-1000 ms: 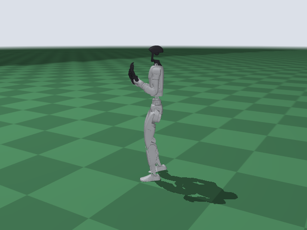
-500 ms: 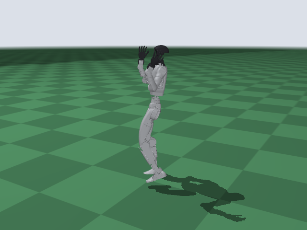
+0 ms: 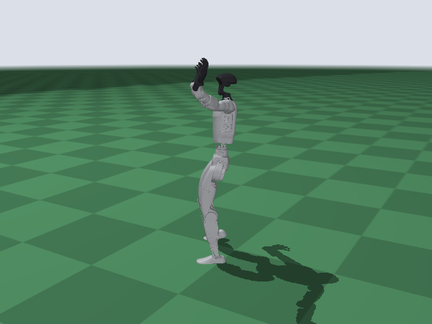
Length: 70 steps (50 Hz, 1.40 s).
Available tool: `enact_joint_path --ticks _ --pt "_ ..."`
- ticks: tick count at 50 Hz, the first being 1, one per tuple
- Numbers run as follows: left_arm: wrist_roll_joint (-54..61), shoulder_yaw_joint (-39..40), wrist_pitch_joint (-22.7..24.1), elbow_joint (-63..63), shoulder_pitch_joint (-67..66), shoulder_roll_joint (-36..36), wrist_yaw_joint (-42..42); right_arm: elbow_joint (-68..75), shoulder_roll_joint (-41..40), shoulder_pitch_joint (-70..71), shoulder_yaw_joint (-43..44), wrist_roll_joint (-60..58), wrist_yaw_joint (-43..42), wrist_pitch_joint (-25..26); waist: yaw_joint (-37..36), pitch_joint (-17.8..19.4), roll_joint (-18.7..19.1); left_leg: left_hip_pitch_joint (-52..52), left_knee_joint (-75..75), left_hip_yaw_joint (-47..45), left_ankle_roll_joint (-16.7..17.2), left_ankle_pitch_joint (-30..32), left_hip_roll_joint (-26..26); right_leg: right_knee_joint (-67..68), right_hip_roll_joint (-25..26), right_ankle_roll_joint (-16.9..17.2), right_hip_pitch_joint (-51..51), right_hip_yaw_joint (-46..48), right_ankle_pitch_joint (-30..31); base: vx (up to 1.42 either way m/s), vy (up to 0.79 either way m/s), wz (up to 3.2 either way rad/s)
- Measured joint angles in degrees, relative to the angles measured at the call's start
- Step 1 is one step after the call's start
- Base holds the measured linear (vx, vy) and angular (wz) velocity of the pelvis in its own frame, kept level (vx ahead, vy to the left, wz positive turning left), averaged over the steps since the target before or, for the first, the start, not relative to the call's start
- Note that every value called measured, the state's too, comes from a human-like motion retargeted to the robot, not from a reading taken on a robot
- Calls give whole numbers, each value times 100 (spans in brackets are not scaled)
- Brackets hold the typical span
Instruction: Dance
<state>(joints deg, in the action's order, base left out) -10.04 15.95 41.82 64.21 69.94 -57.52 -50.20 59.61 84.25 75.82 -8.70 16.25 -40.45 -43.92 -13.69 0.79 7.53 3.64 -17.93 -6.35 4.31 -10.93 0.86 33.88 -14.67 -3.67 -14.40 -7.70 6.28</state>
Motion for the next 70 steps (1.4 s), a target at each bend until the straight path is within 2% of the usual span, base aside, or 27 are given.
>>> enact_joint_path --ticks 3,5,8,11,13,15,17,18,20,22,23,26,28,31,34,40,42,44,45,48,52,55,58,60,63,67,70 --pt "1251 574 347 -1521 -892 404 931 -1292 -509 -1755 1560 398 981 229 333 91 71 222 -38 41 -198 119 38 522 251 206 -178 245 -128 14 6 22" --pt "2152 935 109 -2933 -1594 827 2309 -2431 -1059 -3497 2943 691 1731 421 541 100 31 287 41 120 -289 258 27 568 701 607 -39 250 -389 26 -3 64" --pt "3223 1237 -572 -5393 -2950 1705 4069 -4350 -2432 -5885 4534 1262 2670 793 717 98 -119 225 427 130 -394 526 36 311 1253 710 121 449 -901 20 -14 53" --pt "3529 1453 -945 -7176 -4330 2883 5116 -5724 -4093 -7375 5083 1548 3193 893 785 122 -361 128 781 80 -390 710 171 -322 1716 830 345 400 -1191 21 -20 24" --pt "3534 1515 -800 -7987 -5520 3712 5376 -6286 -5398 -8163 5118 1651 3623 935 952 119 -556 96 948 121 -388 808 354 -828 1970 1037 524 290 -1263 28 -15 51" --pt "3099 1395 -435 -8255 -6849 5053 5274 -6408 -6987 -9113 4654 1583 4098 789 1146 149 -740 26 1051 95 -466 870 551 -1449 2138 467 789 592 -951 34 -9 16" --pt "2596 1141 -240 -7744 -7760 6280 4888 -5908 -8258 -9834 4017 1351 4356 629 1007 239 -869 -102 1005 -90 -485 804 649 -1671 2169 1033 1088 -187 -1051 26 -1 -51" --pt "2536 982 -333 -7288 -8060 6796 4625 -5518 -8872 -10078 3784 1310 4416 615 1019 281 -811 -112 923 2 -454 762 588 -1365 2122 1091 991 138 -1151 0 0 0" --pt "2830 788 -522 -6231 -8390 7751 4107 -4593 -10028 -10157 3478 1651 4478 666 1057 230 -841 8 773 203 -479 682 677 -1115 2290 1265 736 -349 -980 -19 1 41" --pt "3927 818 -463 -5299 -8278 7956 3809 -3763 -10593 -9849 3514 2807 4885 651 978 139 -994 347 472 136 -509 501 760 -995 2056 1356 405 -299 -824 -36 0 -26" --pt "4626 816 -519 -5110 -8279 7881 3626 -3469 -10720 -9663 3535 3565 5083 806 845 189 -1056 463 307 73 -533 393 742 -872 1764 1202 348 319 -952 -30 -6 -93" --pt "4859 960 -288 -5350 -8216 7606 2934 -3307 -10695 -9268 3548 4797 4977 785 746 257 -1174 685 -108 -13 -694 53 748 -414 1524 1193 211 719 -1145 -18 -3 -88" --pt "4269 1103 -463 -5794 -8141 7218 2547 -3573 -10387 -9089 3560 4486 4532 506 697 120 -1160 883 -378 -69 -744 -167 687 15 1413 1198 -58 715 -1078 5 5 -81" --pt "4050 1013 -908 -6449 -8062 6790 2634 -4283 -9914 -8881 3432 3599 4162 613 656 182 -937 655 -515 -88 -769 -303 443 382 1333 1036 -6 516 -869 13 1 -86" --pt "4660 795 -1277 -7137 -7729 6413 3536 -5061 -9454 -8158 3110 3126 4425 1079 859 55 -816 586 -313 -282 -788 -283 238 60 1055 670 -98 430 -650 -21 -4 -77" --pt "5108 -121 -2325 -8032 -7316 5807 5542 -6125 -8339 -7187 1760 2480 5108 1890 1255 -150 -760 194 405 -471 -714 -63 72 -1330 726 797 -65 23 -22 -12 -17 -42" --pt "4967 -568 -2841 -8347 -7283 5627 6166 -6559 -7974 -6955 1079 2340 5559 2265 1340 -175 -817 -5 601 -555 -627 -39 57 -1724 628 1034 33 -168 421 -7 -29 -42" --pt "4892 -999 -3523 -8695 -7254 5493 6886 -7025 -7671 -6753 439 2340 6169 2734 1487 -210 -897 -149 694 -536 -463 -56 -28 -2046 718 1575 200 -577 775 -4 -45 -8" --pt "4871 -1213 -3891 -8854 -7235 5437 7258 -7235 -7553 -6661 135 2366 6494 2984 1562 -234 -921 -215 692 -494 -318 -88 -187 -2169 881 1867 326 -709 739 -6 -60 10" --pt "5083 -1671 -5021 -9228 -7176 5378 8358 -7727 -7223 -6512 -594 2381 7374 3598 1677 -348 -1006 -282 673 -480 -210 -155 -217 -2251 809 1867 494 -531 -90 -14 -25 6" --pt "5473 -1989 -5763 -9457 -7197 5264 9031 -7923 -7104 -6535 -824 2319 7627 3909 1280 -426 -1154 -457 650 -623 -157 -102 -389 -1972 946 1745 607 -451 -650 -9 -25 -10" --pt "5641 -2006 -5522 -9533 -7149 5174 8652 -7816 -7146 -6410 -153 2501 7149 3817 1279 -322 -1196 -499 458 -255 -45 -40 -662 -1655 1129 1733 695 -539 -923 -25 -36 98" --pt "5666 -1919 -4354 -9369 -6786 5004 7530 -7538 -7149 -6138 931 3020 6242 3335 1403 -411 -1348 -117 -66 40 -78 64 -817 -1748 1098 1693 911 -134 -1107 -17 -30 125" --pt "5393 -2091 -3327 -9151 -6478 4831 6846 -7189 -7109 -5968 1895 3370 5336 2688 1454 -353 -1368 167 -499 190 39 216 -1014 -1824 1123 1678 1104 176 -1157 -9 -24 177" --pt "4560 -2524 -2456 -8780 -6031 4560 6400 -6338 -6911 -5661 3466 3624 4067 1603 1392 -269 -1450 449 -738 -78 42 471 -1103 -2059 1072 1563 1253 586 -1133 -24 -13 162" --pt "3720 -3205 -2324 -8413 -5725 3990 6798 -4319 -6499 -4934 5451 4191 3014 836 1154 -340 -1574 796 -906 354 267 656 -763 -2344 1081 1445 1334 880 -1098 -14 -10 82" --pt "3770 -3620 -2413 -8362 -5776 3318 7197 -2024 -5588 -4587 6881 5336 3606 1048 1128 -382 -1616 876 -993 512 242 519 -777 -2522 1175 1396 1476 1042 -1084 9 -9 52"
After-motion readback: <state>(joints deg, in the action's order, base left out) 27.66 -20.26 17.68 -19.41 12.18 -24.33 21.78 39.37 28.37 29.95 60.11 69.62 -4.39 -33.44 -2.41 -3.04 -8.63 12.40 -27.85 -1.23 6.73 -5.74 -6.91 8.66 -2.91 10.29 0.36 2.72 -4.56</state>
